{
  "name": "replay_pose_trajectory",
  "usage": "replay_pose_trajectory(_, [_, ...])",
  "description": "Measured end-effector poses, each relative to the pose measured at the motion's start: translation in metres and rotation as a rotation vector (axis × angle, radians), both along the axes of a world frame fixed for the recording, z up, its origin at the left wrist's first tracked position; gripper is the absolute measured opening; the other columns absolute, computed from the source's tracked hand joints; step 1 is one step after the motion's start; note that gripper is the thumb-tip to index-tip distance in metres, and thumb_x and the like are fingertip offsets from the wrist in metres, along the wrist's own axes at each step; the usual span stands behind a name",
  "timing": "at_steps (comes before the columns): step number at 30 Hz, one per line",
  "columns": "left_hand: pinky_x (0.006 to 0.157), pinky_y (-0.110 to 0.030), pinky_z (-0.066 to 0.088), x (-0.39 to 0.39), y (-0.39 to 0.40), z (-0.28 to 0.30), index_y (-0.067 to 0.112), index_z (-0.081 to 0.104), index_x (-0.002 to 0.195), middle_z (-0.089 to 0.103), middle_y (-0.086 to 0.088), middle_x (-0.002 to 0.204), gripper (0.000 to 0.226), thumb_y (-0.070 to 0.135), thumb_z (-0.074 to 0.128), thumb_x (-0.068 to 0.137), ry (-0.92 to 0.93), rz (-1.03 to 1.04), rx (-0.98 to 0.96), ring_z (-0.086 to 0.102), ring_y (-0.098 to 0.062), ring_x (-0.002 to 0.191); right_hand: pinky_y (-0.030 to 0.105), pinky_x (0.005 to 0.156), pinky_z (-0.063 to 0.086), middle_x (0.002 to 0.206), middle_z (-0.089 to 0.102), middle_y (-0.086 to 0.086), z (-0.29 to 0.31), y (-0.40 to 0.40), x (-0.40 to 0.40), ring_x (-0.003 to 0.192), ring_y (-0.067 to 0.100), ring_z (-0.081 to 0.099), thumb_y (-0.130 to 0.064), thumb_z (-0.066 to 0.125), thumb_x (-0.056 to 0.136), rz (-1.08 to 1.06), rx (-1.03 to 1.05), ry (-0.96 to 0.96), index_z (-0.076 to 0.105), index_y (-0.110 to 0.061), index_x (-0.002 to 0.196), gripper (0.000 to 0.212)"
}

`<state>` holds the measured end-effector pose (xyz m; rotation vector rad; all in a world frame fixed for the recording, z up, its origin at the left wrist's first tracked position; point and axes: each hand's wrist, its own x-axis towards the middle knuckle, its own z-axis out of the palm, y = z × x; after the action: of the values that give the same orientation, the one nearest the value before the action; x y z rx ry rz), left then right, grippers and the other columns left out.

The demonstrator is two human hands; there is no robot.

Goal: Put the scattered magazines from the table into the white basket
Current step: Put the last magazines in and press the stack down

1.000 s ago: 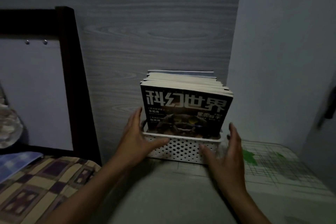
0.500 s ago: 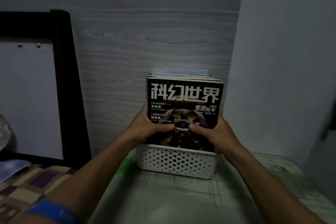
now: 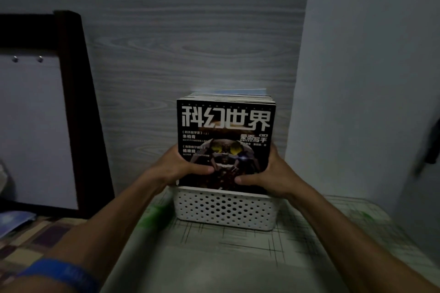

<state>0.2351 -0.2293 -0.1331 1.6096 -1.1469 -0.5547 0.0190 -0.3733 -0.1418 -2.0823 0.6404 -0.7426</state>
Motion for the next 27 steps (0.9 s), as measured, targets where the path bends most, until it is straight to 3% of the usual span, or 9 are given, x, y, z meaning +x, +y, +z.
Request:
replay_pose_trajectory(4, [0.08,-0.026,0.053,0.0,0.002,-0.005,0.03,0.062,0.113,0.074,0.017,0.104,0.075,0.04,0.091,0.044,-0.028,-0.044,0.031,0.067,0.0,0.097,0.043,0.105,0.046,0.135,0.057,-0.002,0.008,-0.002,0.004,0.12,0.019,0.057,-0.026,0.097,0.049,-0.037,0.176,-0.095,0.034,-0.023,0.143,0.114])
replay_pose_trajectory(10, [0.068,-0.009,0.046,-0.001,0.004,-0.016,0.039,0.059,0.109,0.07,0.029,0.095,0.066,0.029,0.093,0.053,-0.041,-0.012,-0.024,0.062,0.018,0.088,0.03,0.091,0.05,0.134,0.057,0.0,0.039,0.004,-0.024,0.114,0.017,0.06,-0.041,0.091,0.054,0.079,0.259,-0.032,0.042,-0.021,0.14,0.101])
replay_pose_trajectory(13, [0.072,-0.013,0.045,-0.002,0.004,-0.018,0.042,0.058,0.106,0.069,0.034,0.097,0.064,0.027,0.093,0.055,-0.059,-0.029,-0.032,0.061,0.018,0.091,0.027,0.09,0.047,0.14,0.054,0.002,0.092,0.004,-0.031,0.116,0.01,0.056,-0.062,0.069,0.074,-0.172,-0.011,-0.444,0.046,-0.02,0.143,0.084])
replay_pose_trajectory(14, [0.074,-0.015,0.046,-0.001,0.003,-0.018,0.042,0.058,0.107,0.07,0.03,0.1,0.064,0.026,0.093,0.055,-0.056,-0.031,-0.037,0.062,0.014,0.094,0.025,0.087,0.045,0.14,0.054,0.0,0.112,0.005,-0.022,0.115,0.007,0.055,-0.067,0.057,0.079,-0.215,-0.17,-0.449,0.048,-0.023,0.14,0.076])
replay_pose_trajectory(15, [0.078,-0.018,0.047,-0.002,0.001,-0.019,0.041,0.058,0.108,0.071,0.023,0.103,0.065,0.026,0.093,0.055,-0.051,-0.036,-0.034,0.063,0.01,0.097,0.028,0.089,0.044,0.141,0.052,0.001,0.128,0.005,-0.012,0.117,0.01,0.054,-0.07,0.047,0.082,-0.241,-0.35,-0.333,0.048,-0.025,0.139,0.073])
replay_pose_trajectory(17, [0.081,-0.019,0.048,-0.002,0.0,-0.02,0.04,0.057,0.111,0.069,0.017,0.108,0.068,0.025,0.093,0.055,-0.043,-0.024,-0.042,0.061,0.007,0.1,0.042,0.099,0.042,0.146,0.046,0.007,0.15,0.001,0.015,0.128,0.025,0.047,-0.073,0.034,0.088,-0.228,-0.66,0.136,0.046,-0.022,0.14,0.074])
replay_pose_trajectory(19, [0.076,-0.012,0.045,0.0,0.001,-0.019,0.042,0.055,0.109,0.067,0.021,0.106,0.069,0.026,0.093,0.054,-0.058,-0.019,-0.045,0.06,0.014,0.096,0.045,0.101,0.036,0.147,0.042,0.014,0.157,-0.006,0.035,0.131,0.033,0.041,-0.073,0.027,0.09,-0.209,-0.712,0.442,0.052,-0.018,0.136,0.076])
replay_pose_trajectory(23, [0.072,-0.007,0.044,0.004,0.001,-0.019,0.043,0.056,0.107,0.068,0.026,0.101,0.068,0.025,0.094,0.054,-0.082,-0.027,-0.054,0.06,0.017,0.094,0.036,0.078,0.043,0.129,0.056,0.012,0.163,-0.026,0.044,0.099,0.025,0.054,-0.091,0.024,0.069,-0.278,-0.646,0.525,0.059,-0.017,0.119,0.096])
replay_pose_trajectory(27, [0.074,-0.01,0.044,0.004,0.0,-0.021,0.041,0.054,0.11,0.066,0.02,0.108,0.07,0.025,0.094,0.054,-0.071,-0.022,-0.047,0.059,0.013,0.096,0.037,0.08,0.042,0.129,0.057,0.012,0.173,-0.029,0.049,0.097,0.023,0.052,-0.084,0.031,0.079,-0.243,-0.661,0.659,0.059,-0.015,0.122,0.086])
